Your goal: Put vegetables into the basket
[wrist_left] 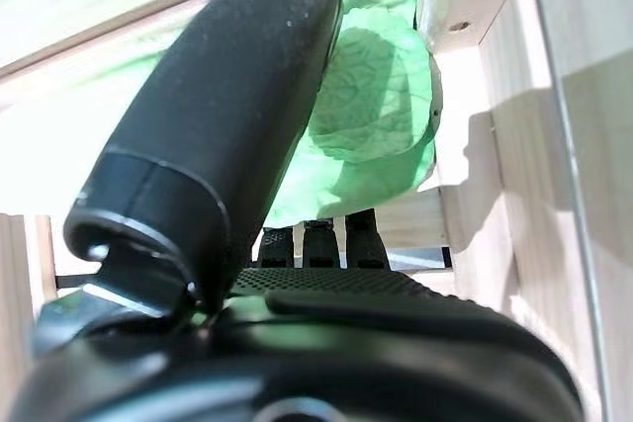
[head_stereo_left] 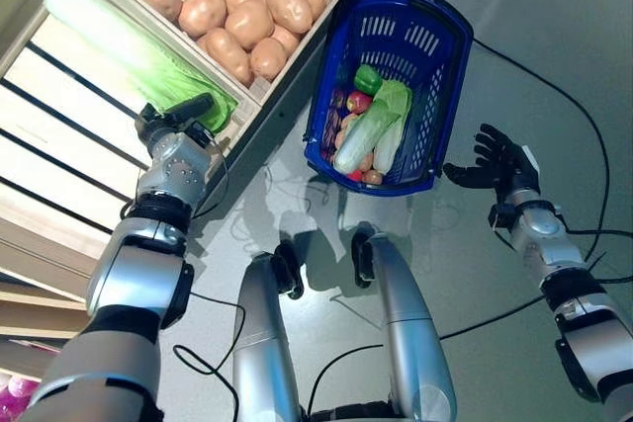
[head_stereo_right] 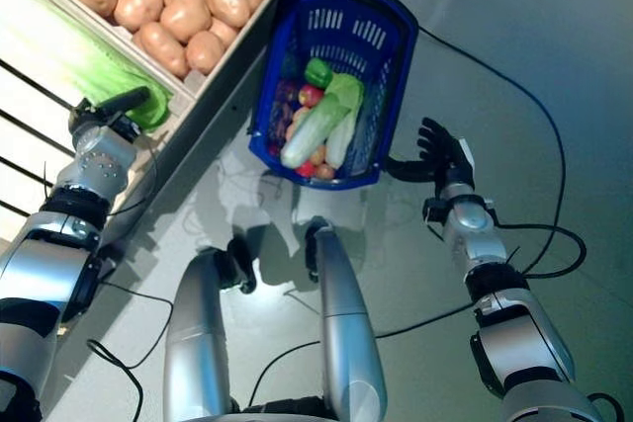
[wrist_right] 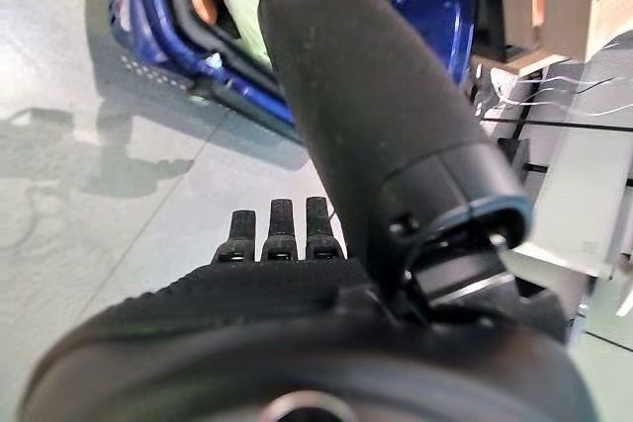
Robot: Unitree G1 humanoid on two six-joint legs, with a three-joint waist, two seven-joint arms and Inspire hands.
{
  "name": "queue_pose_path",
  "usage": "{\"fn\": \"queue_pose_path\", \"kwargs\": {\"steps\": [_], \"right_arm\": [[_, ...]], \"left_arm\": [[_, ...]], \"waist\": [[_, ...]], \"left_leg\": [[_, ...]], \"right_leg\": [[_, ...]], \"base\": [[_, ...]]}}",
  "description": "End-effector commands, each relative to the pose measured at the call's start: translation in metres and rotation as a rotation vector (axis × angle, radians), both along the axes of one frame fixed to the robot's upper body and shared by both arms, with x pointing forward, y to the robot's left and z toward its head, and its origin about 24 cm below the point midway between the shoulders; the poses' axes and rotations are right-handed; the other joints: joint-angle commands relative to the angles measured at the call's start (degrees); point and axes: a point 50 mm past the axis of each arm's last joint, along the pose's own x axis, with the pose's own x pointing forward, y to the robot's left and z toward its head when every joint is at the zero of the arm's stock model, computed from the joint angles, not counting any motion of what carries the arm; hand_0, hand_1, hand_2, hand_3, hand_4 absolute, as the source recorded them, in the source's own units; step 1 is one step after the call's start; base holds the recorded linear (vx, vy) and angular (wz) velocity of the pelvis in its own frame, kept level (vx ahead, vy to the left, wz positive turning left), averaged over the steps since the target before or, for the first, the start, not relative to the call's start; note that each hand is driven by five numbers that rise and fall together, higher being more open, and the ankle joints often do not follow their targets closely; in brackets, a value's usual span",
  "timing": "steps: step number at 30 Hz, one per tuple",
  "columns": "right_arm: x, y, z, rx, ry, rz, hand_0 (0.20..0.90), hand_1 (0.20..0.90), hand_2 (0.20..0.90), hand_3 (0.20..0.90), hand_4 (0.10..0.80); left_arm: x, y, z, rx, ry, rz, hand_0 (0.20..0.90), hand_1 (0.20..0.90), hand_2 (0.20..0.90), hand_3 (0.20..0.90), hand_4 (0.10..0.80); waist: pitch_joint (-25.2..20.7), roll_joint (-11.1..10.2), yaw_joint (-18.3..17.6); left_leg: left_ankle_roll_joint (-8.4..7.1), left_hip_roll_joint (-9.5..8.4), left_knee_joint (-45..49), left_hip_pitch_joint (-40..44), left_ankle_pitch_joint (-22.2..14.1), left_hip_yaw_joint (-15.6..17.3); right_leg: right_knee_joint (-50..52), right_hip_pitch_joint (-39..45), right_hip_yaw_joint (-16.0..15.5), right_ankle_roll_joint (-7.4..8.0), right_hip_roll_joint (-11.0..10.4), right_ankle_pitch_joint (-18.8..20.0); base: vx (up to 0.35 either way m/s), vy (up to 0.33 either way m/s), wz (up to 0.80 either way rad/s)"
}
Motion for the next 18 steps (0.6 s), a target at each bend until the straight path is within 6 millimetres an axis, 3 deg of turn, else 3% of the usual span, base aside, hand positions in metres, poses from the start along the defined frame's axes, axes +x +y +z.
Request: {"fn": "queue_pose_path", "kwargs": {"steps": [1,18], "right_arm": [[0.0034,-0.0211,0.0494,0.027,-0.205,-0.024,0.9,0.9,0.9,0.9,0.8],[0.0019,-0.017,0.0465,0.042,-0.227,0.009,0.9,0.9,0.9,0.9,0.8]], "left_arm": [[0.0078,-0.006,0.0716,0.063,-0.208,0.006,0.3,0.3,0.3,0.3,0.4],[0.0043,0.0028,0.0766,0.085,-0.273,-0.013,0.3,0.3,0.3,0.3,0.4]], "waist": [[-0.3,0.4,-1.7],[-0.3,0.9,-1.2]], "left_leg": [[2.19,-0.06,-2.2,4.3,-3.4,1.4],[2.13,-0.25,-3.2,7.4,-3.4,1.4]], "right_leg": [[-4.4,5.0,-2.7,-2.59,-2.0,2.7],[-5.0,8.4,-3.8,-3.0,-2.9,1.8]], "base": [[0.0,0.0,0.0],[-0.004,-0.001,-0.02]]}}
